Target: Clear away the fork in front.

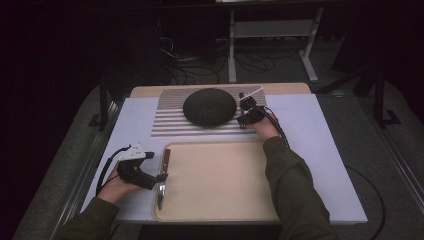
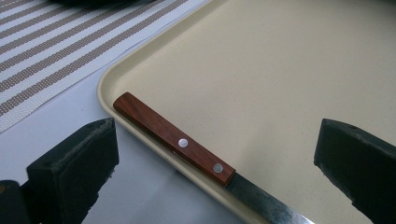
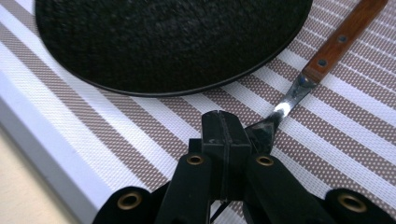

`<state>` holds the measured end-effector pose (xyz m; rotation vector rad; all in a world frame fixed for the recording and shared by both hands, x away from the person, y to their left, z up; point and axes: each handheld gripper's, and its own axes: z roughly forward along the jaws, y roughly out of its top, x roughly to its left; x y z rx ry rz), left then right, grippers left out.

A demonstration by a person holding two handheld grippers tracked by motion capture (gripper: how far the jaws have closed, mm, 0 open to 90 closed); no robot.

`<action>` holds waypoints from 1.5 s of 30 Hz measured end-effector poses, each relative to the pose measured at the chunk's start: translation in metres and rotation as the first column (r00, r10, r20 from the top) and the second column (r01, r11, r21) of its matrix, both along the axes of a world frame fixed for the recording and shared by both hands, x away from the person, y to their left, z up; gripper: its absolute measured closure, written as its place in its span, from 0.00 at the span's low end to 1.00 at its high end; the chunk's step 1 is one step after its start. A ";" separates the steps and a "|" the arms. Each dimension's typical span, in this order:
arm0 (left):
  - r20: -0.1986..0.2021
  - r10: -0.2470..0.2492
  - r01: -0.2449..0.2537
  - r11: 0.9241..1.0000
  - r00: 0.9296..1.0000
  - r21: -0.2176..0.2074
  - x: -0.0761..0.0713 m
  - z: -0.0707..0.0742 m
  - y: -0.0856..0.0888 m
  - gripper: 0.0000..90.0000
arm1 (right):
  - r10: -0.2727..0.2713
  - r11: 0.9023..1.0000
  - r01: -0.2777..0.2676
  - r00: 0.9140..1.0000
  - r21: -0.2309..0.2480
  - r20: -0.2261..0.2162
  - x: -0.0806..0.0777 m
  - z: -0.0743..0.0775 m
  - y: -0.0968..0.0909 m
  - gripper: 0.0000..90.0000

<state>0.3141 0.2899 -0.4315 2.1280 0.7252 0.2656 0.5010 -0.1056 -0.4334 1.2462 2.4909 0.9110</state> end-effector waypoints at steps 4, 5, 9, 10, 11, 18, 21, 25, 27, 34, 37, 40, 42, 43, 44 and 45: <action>-0.001 -0.001 0.001 1.000 1.000 0.000 0.000 0.000 0.000 0.00 | -0.010 1.000 0.010 1.000 0.000 -0.012 0.006 -0.005 0.002 0.99; -0.001 -0.002 0.002 1.000 1.000 0.000 0.000 0.000 -0.001 0.00 | -0.011 1.000 0.011 1.000 -0.002 -0.014 0.007 -0.006 0.002 0.99; -0.001 -0.005 0.005 1.000 1.000 0.004 0.000 0.000 0.000 0.00 | -0.010 1.000 0.010 0.999 -0.019 -0.032 0.010 -0.010 0.005 0.99; -0.002 -0.004 0.004 1.000 1.000 0.003 0.000 0.000 0.000 0.00 | -0.008 1.000 0.008 0.999 -0.017 -0.031 0.010 -0.011 0.005 0.99; -0.002 -0.003 0.004 1.000 1.000 0.003 0.000 0.000 0.000 0.00 | -0.008 1.000 0.007 0.999 -0.020 -0.033 0.010 -0.011 0.006 0.99; -0.002 -0.003 0.003 1.000 1.000 0.004 0.000 0.000 0.000 0.00 | -0.009 0.999 0.008 0.999 -0.038 -0.033 0.010 -0.010 0.004 0.99; -0.003 -0.002 0.002 1.000 1.000 0.005 0.000 0.000 0.000 0.00 | -0.011 0.999 0.010 0.999 -0.046 -0.036 0.009 -0.009 0.001 0.99; -0.002 0.001 -0.001 1.000 1.000 0.005 0.000 0.000 0.001 0.00 | -0.014 0.998 0.012 0.999 -0.058 -0.037 0.009 -0.009 -0.003 0.99; -0.002 0.001 -0.001 1.000 1.000 0.005 0.000 0.000 0.001 0.00 | -0.019 0.998 0.016 0.999 -0.066 -0.037 0.009 -0.008 -0.005 0.99; 0.000 0.004 -0.004 1.000 1.000 0.006 -0.001 0.000 0.002 0.00 | -0.034 0.996 0.030 0.999 -0.088 -0.041 0.009 -0.007 -0.015 0.99; 0.000 0.006 -0.006 1.000 1.000 0.007 -0.001 0.000 0.003 0.00 | -0.042 0.995 0.038 0.998 -0.093 -0.042 0.009 -0.007 -0.019 0.99; -0.001 0.008 -0.008 1.000 1.000 0.007 -0.001 0.000 0.003 0.00 | -0.046 0.994 0.042 0.998 -0.099 -0.040 0.010 -0.007 -0.023 0.99; -0.002 0.009 -0.009 1.000 1.000 0.007 -0.001 0.000 0.003 0.00 | -0.050 0.993 0.045 0.998 -0.105 -0.042 0.010 -0.006 -0.026 0.99; -0.001 0.010 -0.010 1.000 1.000 0.006 -0.001 0.000 0.003 0.00 | -0.052 0.993 0.047 0.998 -0.108 -0.041 0.010 -0.006 -0.028 0.99; -0.001 0.010 -0.010 1.000 1.000 0.006 -0.001 0.000 0.003 0.00 | -0.056 0.992 0.051 0.997 -0.111 -0.043 0.010 -0.006 -0.029 0.99; -0.001 0.010 -0.010 1.000 1.000 0.006 -0.001 0.000 0.003 0.00 | -0.059 0.992 0.054 0.997 -0.114 -0.041 0.010 -0.006 -0.031 0.99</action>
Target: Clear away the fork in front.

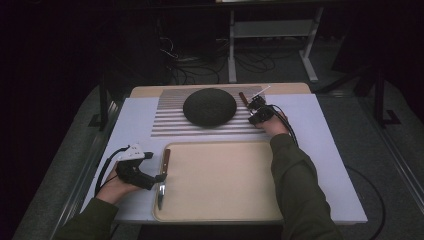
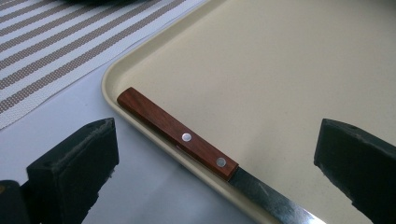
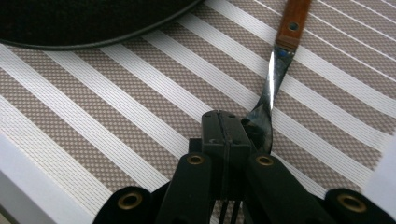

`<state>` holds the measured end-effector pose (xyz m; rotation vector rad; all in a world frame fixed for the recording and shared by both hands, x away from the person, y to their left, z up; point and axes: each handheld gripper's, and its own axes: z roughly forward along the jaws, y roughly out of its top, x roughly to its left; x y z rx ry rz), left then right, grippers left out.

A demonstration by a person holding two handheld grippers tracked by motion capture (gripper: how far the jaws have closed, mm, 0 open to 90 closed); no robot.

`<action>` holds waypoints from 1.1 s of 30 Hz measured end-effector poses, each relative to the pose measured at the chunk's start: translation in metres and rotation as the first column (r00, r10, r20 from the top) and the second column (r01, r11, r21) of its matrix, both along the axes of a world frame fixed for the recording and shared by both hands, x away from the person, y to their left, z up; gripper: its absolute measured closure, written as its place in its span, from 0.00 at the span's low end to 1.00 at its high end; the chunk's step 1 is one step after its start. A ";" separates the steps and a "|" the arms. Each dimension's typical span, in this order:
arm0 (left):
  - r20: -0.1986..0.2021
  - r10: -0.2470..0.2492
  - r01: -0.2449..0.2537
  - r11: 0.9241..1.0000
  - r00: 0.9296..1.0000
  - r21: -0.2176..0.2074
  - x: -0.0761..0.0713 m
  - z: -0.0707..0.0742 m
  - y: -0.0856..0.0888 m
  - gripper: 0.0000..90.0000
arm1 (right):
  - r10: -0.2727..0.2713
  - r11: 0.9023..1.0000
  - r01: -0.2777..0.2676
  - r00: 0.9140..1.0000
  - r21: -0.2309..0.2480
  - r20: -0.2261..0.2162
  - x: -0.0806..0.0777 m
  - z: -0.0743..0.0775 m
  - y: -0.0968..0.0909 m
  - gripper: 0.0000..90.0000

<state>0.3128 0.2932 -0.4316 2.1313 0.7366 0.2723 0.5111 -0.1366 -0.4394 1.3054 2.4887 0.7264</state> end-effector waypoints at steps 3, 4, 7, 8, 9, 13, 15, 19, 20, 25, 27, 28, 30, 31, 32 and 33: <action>0.000 0.000 0.000 1.000 1.000 -0.001 0.000 0.000 0.000 0.00 | -0.012 1.000 0.012 1.000 -0.006 -0.005 0.000 0.001 -0.005 0.99; 0.000 0.001 -0.001 1.000 1.000 0.000 0.000 0.000 0.000 0.00 | -0.014 1.000 0.014 1.000 -0.008 -0.006 0.000 0.001 -0.006 0.99; -0.001 0.002 -0.002 1.000 1.000 -0.001 0.000 0.000 0.000 0.00 | -0.028 0.999 0.028 1.000 -0.016 -0.006 0.001 0.001 -0.011 0.99; -0.001 0.002 -0.002 1.000 1.000 0.000 0.000 0.000 0.000 0.00 | -0.032 0.999 0.032 0.999 -0.018 -0.008 0.001 0.001 -0.012 0.99; -0.001 0.002 -0.002 1.000 1.000 0.000 0.000 0.000 0.000 0.00 | -0.035 0.999 0.035 0.999 -0.020 -0.007 0.001 0.001 -0.014 0.99; -0.001 0.003 -0.003 1.000 1.000 -0.001 0.000 0.000 0.001 0.00 | -0.042 0.999 0.041 0.999 -0.019 -0.010 0.000 0.001 -0.016 0.99; -0.001 0.002 -0.002 1.000 1.000 -0.001 0.000 0.000 0.001 0.00 | -0.041 0.999 0.041 0.999 -0.021 -0.009 0.000 0.001 -0.016 0.99; -0.002 0.002 -0.002 1.000 1.000 -0.002 0.000 0.000 0.001 0.00 | -0.038 0.999 0.038 0.999 0.021 0.007 -0.004 0.005 -0.018 0.98; -0.002 0.002 -0.002 1.000 1.000 -0.002 0.000 0.000 0.001 0.00 | -0.037 0.999 0.037 0.999 0.033 0.011 -0.005 0.007 -0.019 0.97; -0.003 0.002 -0.002 1.000 1.000 -0.001 0.000 0.000 0.001 0.00 | -0.020 0.994 0.017 1.000 0.111 0.022 -0.019 0.019 -0.025 0.83; -0.003 0.001 -0.001 1.000 1.000 -0.001 0.000 0.000 0.000 0.00 | -0.010 0.990 0.005 0.999 0.139 0.032 -0.027 0.022 -0.028 0.74; -0.003 0.001 -0.001 1.000 1.000 0.000 -0.001 0.000 0.000 0.00 | -0.001 0.989 -0.005 0.999 0.145 0.038 -0.032 0.024 -0.029 0.70; -0.003 0.001 -0.001 1.000 1.000 -0.001 -0.001 0.000 0.000 0.00 | 0.000 0.989 -0.008 0.999 0.151 0.053 -0.042 0.026 -0.031 0.61; -0.003 0.001 -0.001 1.000 1.000 -0.001 -0.001 0.000 0.000 0.00 | -0.001 0.987 -0.008 0.998 0.160 0.060 -0.047 0.027 -0.032 0.57; -0.003 0.002 -0.002 1.000 1.000 -0.001 -0.001 0.000 0.000 0.00 | -0.002 0.985 -0.009 0.998 0.171 0.065 -0.052 0.029 -0.034 0.53; -0.004 0.002 -0.002 1.000 1.000 0.000 -0.001 0.000 0.000 0.00 | -0.002 0.984 -0.011 0.997 0.180 0.073 -0.057 0.030 -0.035 0.49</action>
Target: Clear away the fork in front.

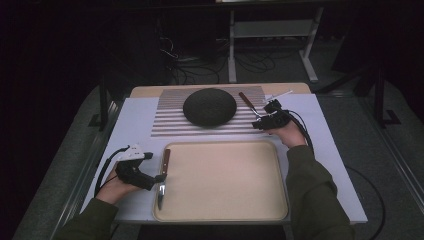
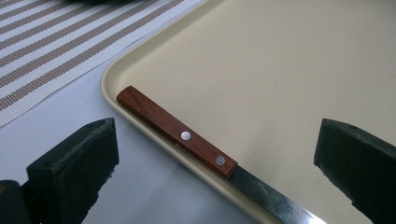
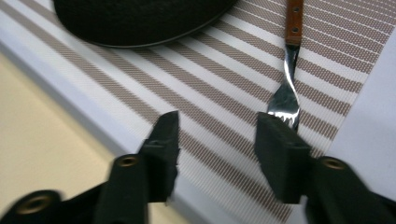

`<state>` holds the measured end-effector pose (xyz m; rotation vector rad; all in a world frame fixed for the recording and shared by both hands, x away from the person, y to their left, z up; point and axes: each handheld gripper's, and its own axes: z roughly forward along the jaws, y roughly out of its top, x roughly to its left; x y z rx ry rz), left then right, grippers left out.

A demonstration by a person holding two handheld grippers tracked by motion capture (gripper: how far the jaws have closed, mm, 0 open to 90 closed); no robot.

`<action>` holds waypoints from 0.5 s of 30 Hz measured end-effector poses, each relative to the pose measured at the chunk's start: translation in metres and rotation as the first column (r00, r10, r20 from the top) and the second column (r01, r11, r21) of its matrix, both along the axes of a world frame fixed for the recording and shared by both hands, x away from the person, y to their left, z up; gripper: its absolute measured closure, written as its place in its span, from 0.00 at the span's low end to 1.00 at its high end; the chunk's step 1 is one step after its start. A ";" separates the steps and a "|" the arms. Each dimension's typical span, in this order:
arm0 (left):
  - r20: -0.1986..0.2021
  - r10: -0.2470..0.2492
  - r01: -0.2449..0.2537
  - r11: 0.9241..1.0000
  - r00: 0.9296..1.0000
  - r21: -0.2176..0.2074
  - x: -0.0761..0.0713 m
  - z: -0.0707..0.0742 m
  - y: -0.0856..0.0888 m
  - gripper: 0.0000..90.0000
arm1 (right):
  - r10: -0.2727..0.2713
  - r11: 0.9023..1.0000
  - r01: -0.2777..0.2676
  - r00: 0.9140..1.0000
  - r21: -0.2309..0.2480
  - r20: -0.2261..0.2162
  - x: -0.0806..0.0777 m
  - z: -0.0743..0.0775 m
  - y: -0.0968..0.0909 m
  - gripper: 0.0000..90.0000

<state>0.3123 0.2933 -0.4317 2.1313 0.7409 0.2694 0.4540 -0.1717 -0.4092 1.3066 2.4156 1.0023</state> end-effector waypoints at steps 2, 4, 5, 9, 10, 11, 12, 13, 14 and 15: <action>0.000 0.002 -0.002 1.000 1.000 0.001 0.000 0.000 0.000 0.00 | 0.006 1.000 -0.006 1.000 0.014 0.014 -0.011 0.002 -0.002 0.39; 0.000 0.003 -0.003 1.000 1.000 0.000 0.000 0.000 0.000 0.00 | 0.013 1.000 -0.013 0.999 0.021 0.036 -0.022 0.002 -0.003 0.31; 0.000 0.004 -0.004 1.000 1.000 0.000 0.000 0.000 0.000 0.00 | 0.015 1.000 -0.015 0.999 0.019 0.045 -0.028 0.003 -0.003 0.28; 0.001 0.007 -0.007 1.000 1.000 0.001 -0.001 0.000 0.000 0.00 | 0.030 0.999 -0.031 0.998 0.009 0.050 -0.050 0.003 -0.002 0.17; 0.001 0.008 -0.008 1.000 1.000 0.002 -0.001 0.000 0.001 0.00 | 0.037 0.999 -0.037 0.998 0.006 0.046 -0.055 0.002 -0.001 0.15; 0.001 0.008 -0.008 1.000 1.000 0.002 0.000 0.000 0.001 0.00 | 0.042 0.999 -0.042 0.998 -0.003 0.047 -0.061 0.001 -0.001 0.14; 0.001 0.008 -0.008 1.000 1.000 0.002 0.000 0.000 0.001 0.00 | 0.048 0.999 -0.048 0.997 -0.009 0.052 -0.067 0.000 -0.002 0.12; 0.001 0.007 -0.007 1.000 1.000 0.001 0.000 0.000 0.001 0.00 | 0.050 0.999 -0.049 0.997 -0.005 0.056 -0.072 -0.002 -0.002 0.09; 0.000 0.008 -0.008 1.000 1.000 0.001 -0.001 0.001 0.000 0.00 | 0.053 0.999 -0.053 0.997 0.000 0.054 -0.076 -0.003 -0.003 0.06; 0.001 0.008 -0.008 1.000 1.000 0.001 -0.001 0.001 0.001 0.00 | 0.056 0.998 -0.056 0.997 0.003 0.048 -0.081 -0.004 -0.004 0.04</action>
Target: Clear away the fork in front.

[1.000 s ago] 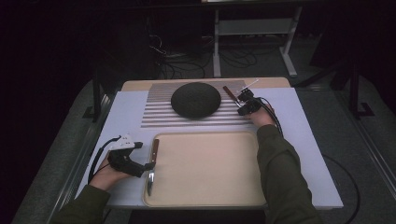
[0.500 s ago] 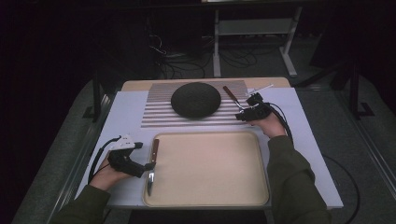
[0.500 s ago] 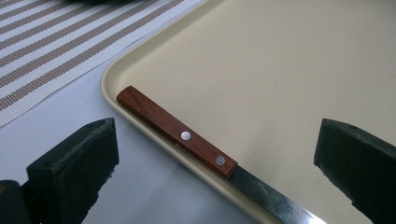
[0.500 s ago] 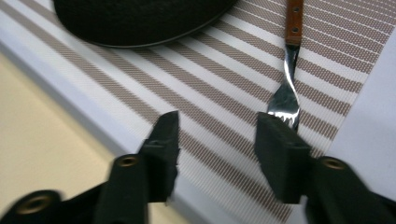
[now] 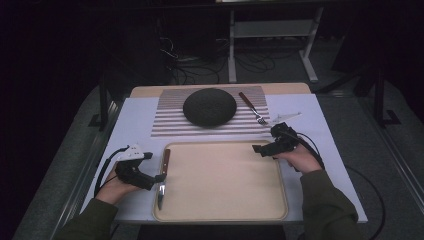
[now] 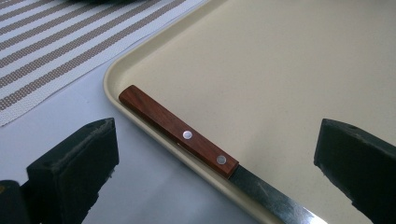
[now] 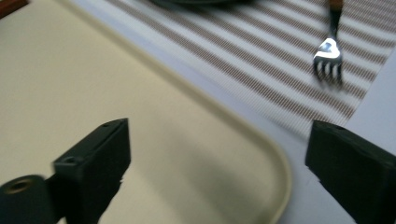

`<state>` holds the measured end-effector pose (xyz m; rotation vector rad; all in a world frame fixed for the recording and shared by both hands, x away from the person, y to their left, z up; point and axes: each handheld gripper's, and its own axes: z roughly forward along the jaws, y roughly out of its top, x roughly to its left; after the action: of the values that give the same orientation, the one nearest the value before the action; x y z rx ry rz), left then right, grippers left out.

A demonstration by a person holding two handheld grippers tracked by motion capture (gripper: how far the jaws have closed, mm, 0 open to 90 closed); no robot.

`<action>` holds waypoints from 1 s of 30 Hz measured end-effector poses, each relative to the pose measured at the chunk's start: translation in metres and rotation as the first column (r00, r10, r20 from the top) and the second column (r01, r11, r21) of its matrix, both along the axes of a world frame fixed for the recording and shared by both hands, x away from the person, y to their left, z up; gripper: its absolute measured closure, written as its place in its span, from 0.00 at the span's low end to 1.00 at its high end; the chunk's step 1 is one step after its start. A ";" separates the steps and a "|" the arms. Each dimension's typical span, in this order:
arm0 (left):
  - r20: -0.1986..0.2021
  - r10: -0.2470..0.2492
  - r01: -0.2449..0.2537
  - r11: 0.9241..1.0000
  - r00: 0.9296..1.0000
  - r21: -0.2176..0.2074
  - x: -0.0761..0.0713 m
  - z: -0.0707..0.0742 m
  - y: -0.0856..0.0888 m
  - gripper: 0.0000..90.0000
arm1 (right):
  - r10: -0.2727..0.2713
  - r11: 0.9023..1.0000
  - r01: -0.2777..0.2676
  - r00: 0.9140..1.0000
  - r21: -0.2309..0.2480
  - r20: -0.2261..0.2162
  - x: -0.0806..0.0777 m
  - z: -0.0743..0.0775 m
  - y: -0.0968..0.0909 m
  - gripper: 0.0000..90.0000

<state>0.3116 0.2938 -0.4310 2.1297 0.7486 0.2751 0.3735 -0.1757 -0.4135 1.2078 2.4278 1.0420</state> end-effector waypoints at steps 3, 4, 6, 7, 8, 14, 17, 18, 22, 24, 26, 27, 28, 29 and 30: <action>0.000 0.001 -0.001 1.000 1.000 0.000 0.000 0.000 0.000 0.00 | 0.004 1.000 -0.004 1.000 0.002 0.012 -0.014 -0.004 -0.004 0.01; 0.000 0.001 -0.001 1.000 1.000 -0.001 0.000 0.000 0.000 0.00 | 0.003 1.000 -0.003 1.000 0.005 0.016 -0.019 -0.005 -0.006 0.00; 0.001 0.000 0.000 1.000 1.000 -0.001 0.000 0.000 0.000 0.00 | 0.005 1.000 -0.005 1.000 0.014 0.016 -0.027 -0.008 -0.008 0.00; 0.001 0.000 0.000 1.000 1.000 -0.002 0.000 0.000 0.000 0.00 | 0.008 1.000 -0.008 1.000 0.015 0.019 -0.032 -0.010 -0.010 0.00; 0.001 -0.001 0.001 1.000 1.000 -0.003 0.000 0.000 0.000 0.00 | 0.008 1.000 -0.008 1.000 0.017 0.020 -0.035 -0.011 -0.012 0.00; 0.000 -0.003 0.003 1.000 1.000 -0.010 0.001 0.000 0.000 0.00 | 0.011 0.999 -0.011 1.000 0.036 0.017 -0.056 -0.019 -0.017 0.00; 0.008 -0.008 0.008 1.000 1.000 -0.019 0.003 0.001 0.000 0.00 | 0.009 0.999 -0.010 1.000 0.048 0.014 -0.066 -0.024 -0.020 0.00; 0.011 -0.011 0.011 1.000 1.000 -0.026 0.004 0.001 0.001 0.00 | 0.007 0.998 -0.008 1.000 0.056 0.010 -0.068 -0.025 -0.020 0.00; 0.011 -0.026 0.027 0.999 1.000 -0.035 0.006 0.000 0.001 0.00 | 0.008 0.999 -0.008 1.000 0.050 0.006 -0.069 -0.026 -0.023 0.00; 0.019 -0.031 0.032 0.999 0.999 -0.040 0.008 0.000 0.001 0.00 | 0.008 0.999 -0.008 1.000 0.048 0.005 -0.069 -0.024 -0.023 0.00; 0.023 -0.042 0.043 0.998 0.999 -0.051 0.009 0.000 0.001 0.00 | 0.001 0.999 -0.001 1.000 0.045 0.007 -0.068 -0.022 -0.024 0.00; 0.029 -0.048 0.049 0.997 0.998 -0.055 0.009 -0.001 0.002 0.00 | -0.005 0.999 0.004 1.000 0.046 0.003 -0.067 -0.022 -0.024 0.00; 0.032 -0.049 0.050 0.997 0.998 -0.054 0.009 -0.001 0.002 0.00 | -0.007 0.999 0.007 1.000 0.048 0.000 -0.066 -0.021 -0.024 0.00; 0.032 -0.049 0.050 0.997 0.998 -0.054 0.009 -0.001 0.002 0.00 | -0.004 0.999 0.004 1.000 0.050 0.004 -0.065 -0.020 -0.024 0.00; 0.033 -0.054 0.055 0.997 0.998 -0.053 0.009 -0.001 0.002 0.00 | -0.004 0.999 0.004 1.000 0.050 -0.002 -0.064 -0.019 -0.024 0.00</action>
<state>0.3207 0.2959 -0.4325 2.0861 0.6712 0.2561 0.3097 -0.2000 -0.4323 1.2289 2.4135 1.1073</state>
